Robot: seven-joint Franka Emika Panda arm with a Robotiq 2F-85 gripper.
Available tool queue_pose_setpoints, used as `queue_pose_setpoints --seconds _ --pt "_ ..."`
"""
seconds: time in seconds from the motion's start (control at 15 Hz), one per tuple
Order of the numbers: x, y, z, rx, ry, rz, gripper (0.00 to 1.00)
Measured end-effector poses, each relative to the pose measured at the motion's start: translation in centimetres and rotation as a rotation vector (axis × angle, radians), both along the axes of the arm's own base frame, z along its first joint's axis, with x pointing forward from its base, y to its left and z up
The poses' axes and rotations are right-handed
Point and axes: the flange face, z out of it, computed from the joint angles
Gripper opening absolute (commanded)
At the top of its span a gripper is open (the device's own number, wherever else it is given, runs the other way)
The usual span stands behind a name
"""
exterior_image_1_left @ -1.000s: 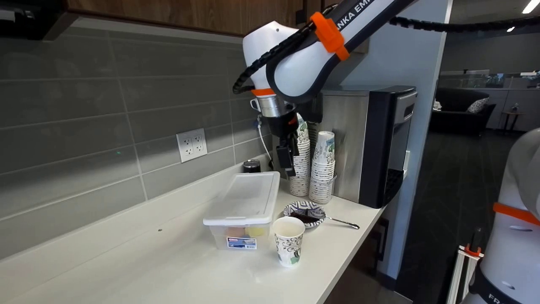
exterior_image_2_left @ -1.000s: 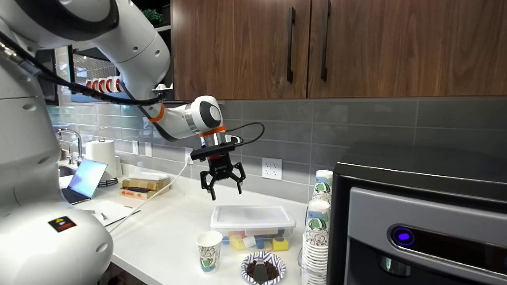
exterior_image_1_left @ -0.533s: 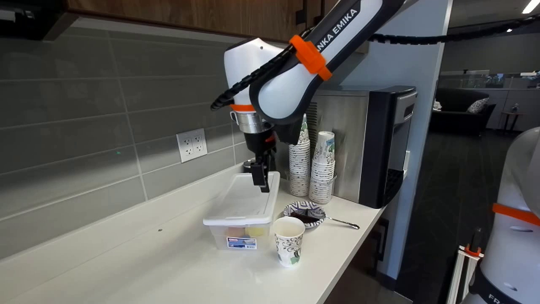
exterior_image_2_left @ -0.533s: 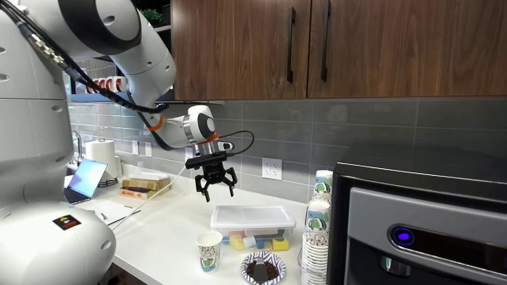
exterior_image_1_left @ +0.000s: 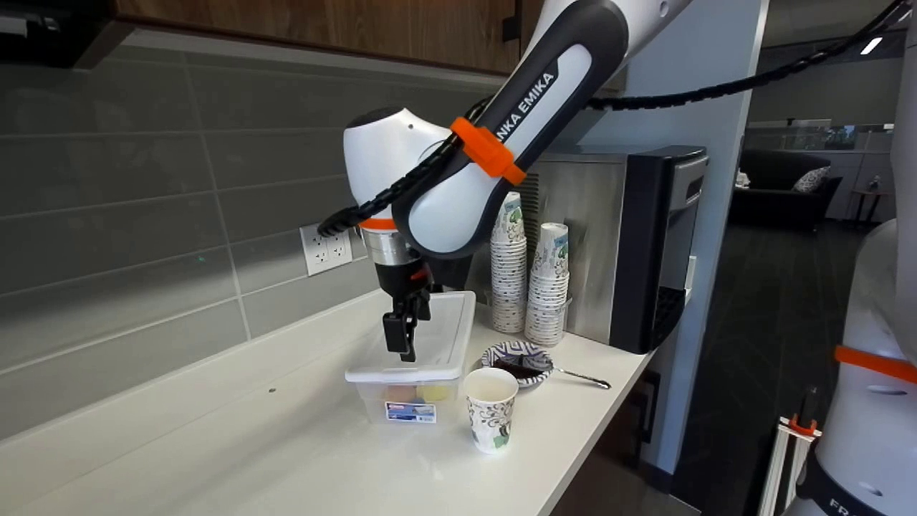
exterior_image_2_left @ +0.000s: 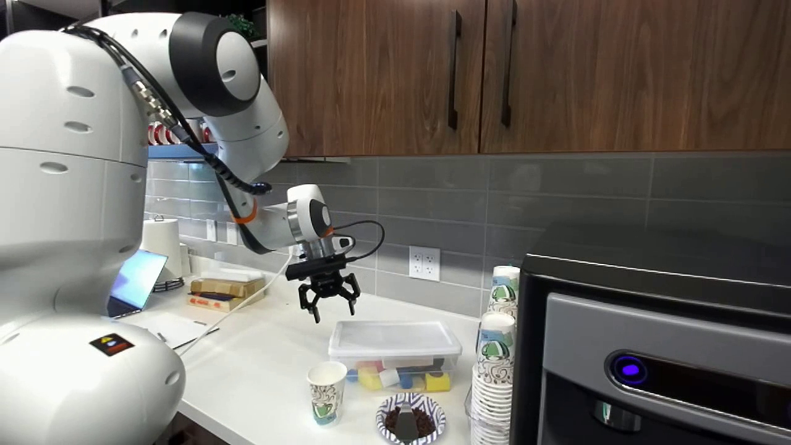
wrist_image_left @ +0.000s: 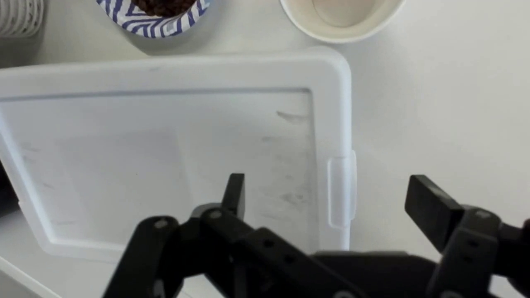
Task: Place the white lid onto the counter
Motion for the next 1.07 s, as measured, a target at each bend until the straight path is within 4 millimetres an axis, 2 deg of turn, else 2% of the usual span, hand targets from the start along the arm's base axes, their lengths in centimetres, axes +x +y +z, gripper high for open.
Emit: queue_pose_setpoints --seconds 0.27,0.53,0.87,0.93,1.0,1.07 --pt "1.0 -0.1 -2.2 -0.029 -0.022 0.000 1.00" --pt "1.1 0.2 -4.3 -0.035 0.000 0.003 1.00" --pt "1.2 0.8 -5.5 -0.041 0.012 0.007 1.00" --pt "1.3 0.7 -5.6 -0.045 0.011 0.006 0.75" --pt "1.5 0.5 -5.6 -0.048 0.009 0.003 0.74" --pt "1.6 0.3 -5.7 -0.051 0.008 0.001 0.68"
